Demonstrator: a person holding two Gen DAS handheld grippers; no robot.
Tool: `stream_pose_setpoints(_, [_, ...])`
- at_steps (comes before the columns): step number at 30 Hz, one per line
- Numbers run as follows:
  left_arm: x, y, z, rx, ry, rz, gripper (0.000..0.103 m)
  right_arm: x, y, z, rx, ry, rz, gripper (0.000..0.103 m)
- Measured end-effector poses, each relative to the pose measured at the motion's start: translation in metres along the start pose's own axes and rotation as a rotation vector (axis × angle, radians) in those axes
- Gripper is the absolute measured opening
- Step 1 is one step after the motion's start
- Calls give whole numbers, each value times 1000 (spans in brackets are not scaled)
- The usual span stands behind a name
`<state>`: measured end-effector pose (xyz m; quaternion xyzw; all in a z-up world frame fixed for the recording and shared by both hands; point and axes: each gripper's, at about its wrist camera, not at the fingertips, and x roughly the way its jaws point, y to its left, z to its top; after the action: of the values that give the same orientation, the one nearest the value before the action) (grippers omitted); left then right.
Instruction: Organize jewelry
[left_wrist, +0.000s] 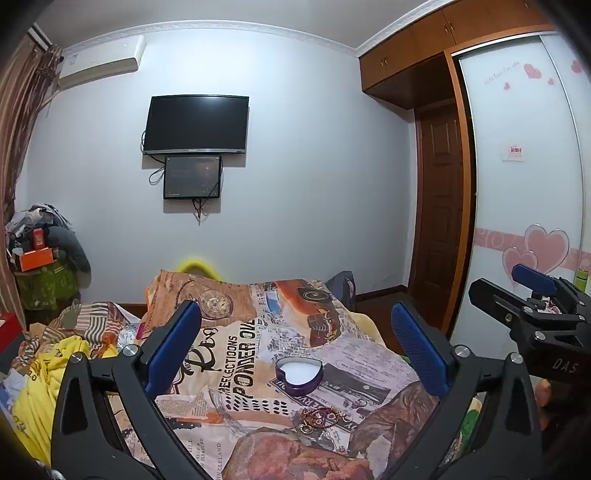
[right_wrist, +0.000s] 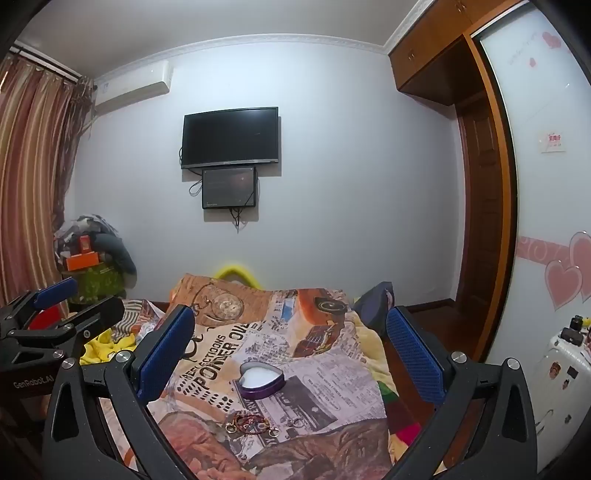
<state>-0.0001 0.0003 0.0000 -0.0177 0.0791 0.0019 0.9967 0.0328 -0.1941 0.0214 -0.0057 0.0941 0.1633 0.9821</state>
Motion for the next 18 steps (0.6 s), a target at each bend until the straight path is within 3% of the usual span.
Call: stream_pose_setpoints(18, [5, 1, -10, -3, 14, 3, 103, 1, -1, 1, 8, 4, 2, 103])
